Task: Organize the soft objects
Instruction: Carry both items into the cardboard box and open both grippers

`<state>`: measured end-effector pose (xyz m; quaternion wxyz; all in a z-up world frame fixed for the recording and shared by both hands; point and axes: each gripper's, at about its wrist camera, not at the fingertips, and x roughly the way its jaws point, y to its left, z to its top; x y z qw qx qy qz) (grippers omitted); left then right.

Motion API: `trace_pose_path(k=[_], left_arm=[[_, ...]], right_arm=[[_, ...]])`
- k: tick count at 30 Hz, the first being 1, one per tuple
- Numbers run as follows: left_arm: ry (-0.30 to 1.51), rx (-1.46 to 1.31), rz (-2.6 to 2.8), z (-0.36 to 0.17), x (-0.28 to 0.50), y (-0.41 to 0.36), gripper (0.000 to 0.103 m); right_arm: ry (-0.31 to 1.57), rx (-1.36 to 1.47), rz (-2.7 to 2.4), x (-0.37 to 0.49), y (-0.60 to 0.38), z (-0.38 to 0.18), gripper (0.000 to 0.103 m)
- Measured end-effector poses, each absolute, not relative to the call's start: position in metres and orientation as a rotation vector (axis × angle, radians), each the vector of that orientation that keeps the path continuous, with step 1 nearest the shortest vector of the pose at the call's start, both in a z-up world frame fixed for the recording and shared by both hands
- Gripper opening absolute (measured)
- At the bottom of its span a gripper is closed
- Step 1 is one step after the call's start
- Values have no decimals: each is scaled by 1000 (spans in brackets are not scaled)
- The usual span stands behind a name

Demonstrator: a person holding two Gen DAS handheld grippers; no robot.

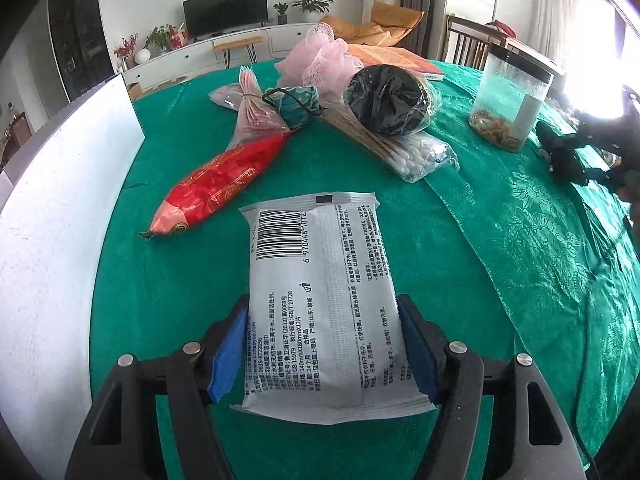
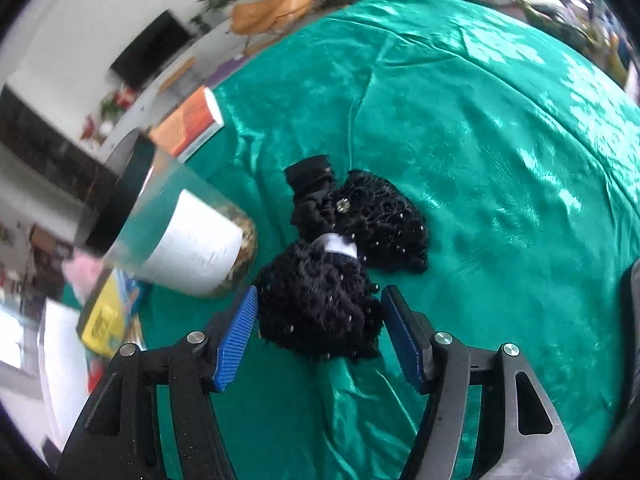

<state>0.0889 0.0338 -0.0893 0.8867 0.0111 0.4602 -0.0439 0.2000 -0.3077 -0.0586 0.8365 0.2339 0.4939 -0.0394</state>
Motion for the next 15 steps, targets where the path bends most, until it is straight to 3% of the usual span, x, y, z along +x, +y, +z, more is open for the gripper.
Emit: trace_pose_path(k=[2, 3, 10, 15], left_arm=[[961, 17, -98, -89, 89, 36, 69], [963, 4, -105, -88, 88, 38, 68], [901, -165, -181, -48, 71, 57, 66], [842, -193, -181, -1, 39, 93, 66]], right_arm=[[1046, 385, -113, 213, -299, -63, 57], [1071, 345, -106, 218, -295, -68, 37], [901, 137, -144, 181, -283, -8, 36], [874, 60, 67, 142, -213, 35, 36]])
